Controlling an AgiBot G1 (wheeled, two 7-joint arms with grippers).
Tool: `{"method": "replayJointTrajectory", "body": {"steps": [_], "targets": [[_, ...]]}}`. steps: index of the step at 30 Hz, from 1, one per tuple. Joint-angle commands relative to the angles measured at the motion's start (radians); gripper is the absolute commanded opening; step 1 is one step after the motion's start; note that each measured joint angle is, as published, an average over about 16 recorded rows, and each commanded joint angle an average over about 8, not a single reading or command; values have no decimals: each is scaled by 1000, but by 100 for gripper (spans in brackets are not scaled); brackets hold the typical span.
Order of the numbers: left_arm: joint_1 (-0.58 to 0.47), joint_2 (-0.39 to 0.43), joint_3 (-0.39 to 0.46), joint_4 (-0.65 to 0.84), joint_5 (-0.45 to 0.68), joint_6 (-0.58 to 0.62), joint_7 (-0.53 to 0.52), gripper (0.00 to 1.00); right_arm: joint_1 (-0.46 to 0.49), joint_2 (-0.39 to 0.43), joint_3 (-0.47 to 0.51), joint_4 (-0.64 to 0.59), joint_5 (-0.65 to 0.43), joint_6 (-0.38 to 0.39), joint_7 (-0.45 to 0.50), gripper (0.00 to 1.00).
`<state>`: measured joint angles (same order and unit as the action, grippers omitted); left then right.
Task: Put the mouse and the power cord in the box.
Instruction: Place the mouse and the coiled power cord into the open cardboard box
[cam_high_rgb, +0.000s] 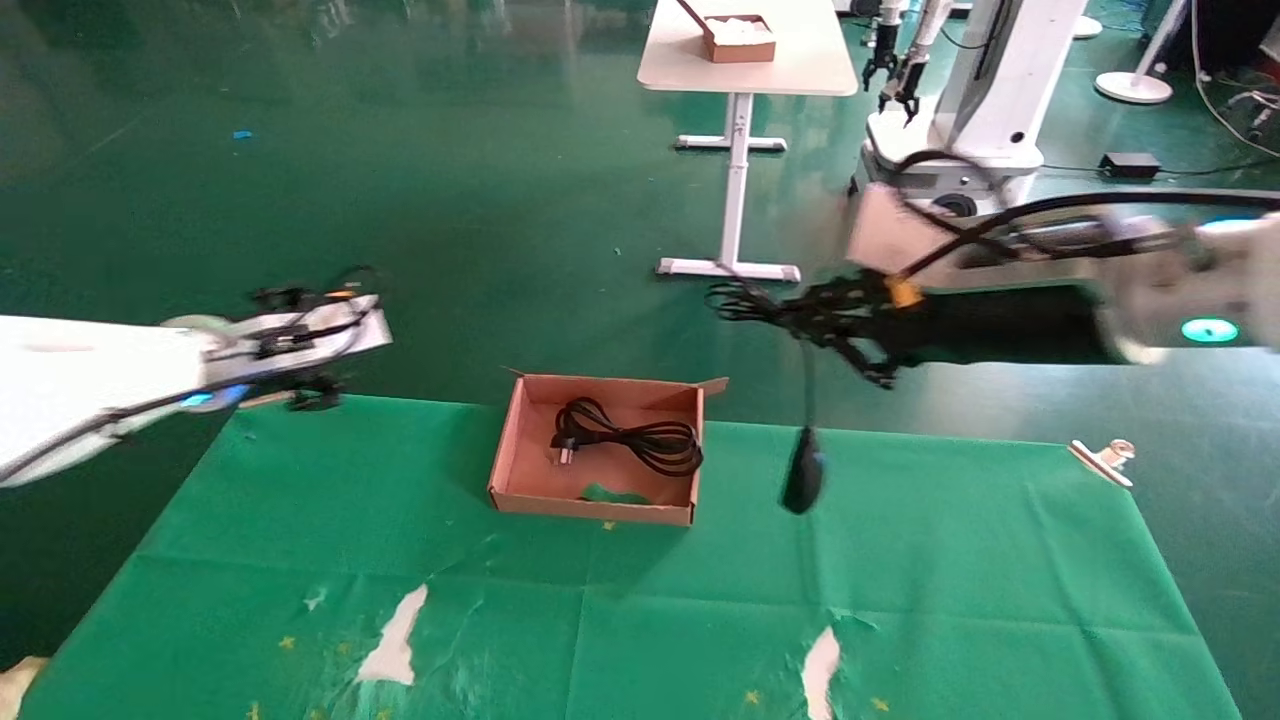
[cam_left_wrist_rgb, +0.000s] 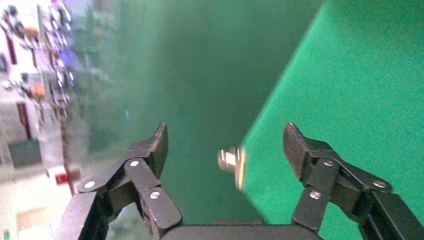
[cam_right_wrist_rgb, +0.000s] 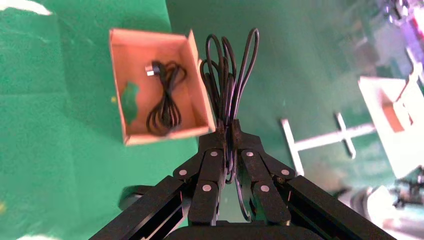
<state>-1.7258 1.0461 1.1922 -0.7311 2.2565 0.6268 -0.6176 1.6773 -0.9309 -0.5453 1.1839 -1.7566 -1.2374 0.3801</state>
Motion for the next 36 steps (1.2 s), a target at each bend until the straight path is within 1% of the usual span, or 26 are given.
{"method": "replayJointTrajectory", "body": {"steps": [1,5,8,12,15,16,17,23,24,25,28,36], "targets": [[-4,-59,-5,-35,1,29,-19,100,9,-43,-11,-25,-7,16,-26,0],[5,-157,-3,-185,51,114,-102,100,31,-161,-35,-138,-11,59,-104,0],[16,-205,-3,-291,100,167,-173,100,45,-247,-53,-246,-12,87,-160,0],[33,-236,-5,-393,168,214,-263,100,64,-348,-77,-413,-23,123,-232,0],[45,-246,-7,-440,209,236,-313,100,74,-399,-97,-534,-29,151,-278,0],[48,-248,-8,-452,220,242,-326,100,75,-410,-103,-570,-27,161,-291,5],[50,-250,-9,-463,230,247,-337,100,75,-417,-109,-603,-23,171,-302,15],[60,-261,-10,-502,262,267,-371,100,71,-434,-134,-722,2,218,-339,90],[60,-262,-10,-506,265,269,-373,100,71,-436,-136,-733,4,223,-340,98],[61,-263,-10,-508,266,271,-374,100,71,-437,-138,-740,5,226,-341,100],[62,-265,-10,-513,270,274,-376,100,70,-439,-142,-754,8,232,-342,100],[62,-260,-10,-503,265,269,-373,100,70,-432,-137,-728,6,224,-340,100]]}}
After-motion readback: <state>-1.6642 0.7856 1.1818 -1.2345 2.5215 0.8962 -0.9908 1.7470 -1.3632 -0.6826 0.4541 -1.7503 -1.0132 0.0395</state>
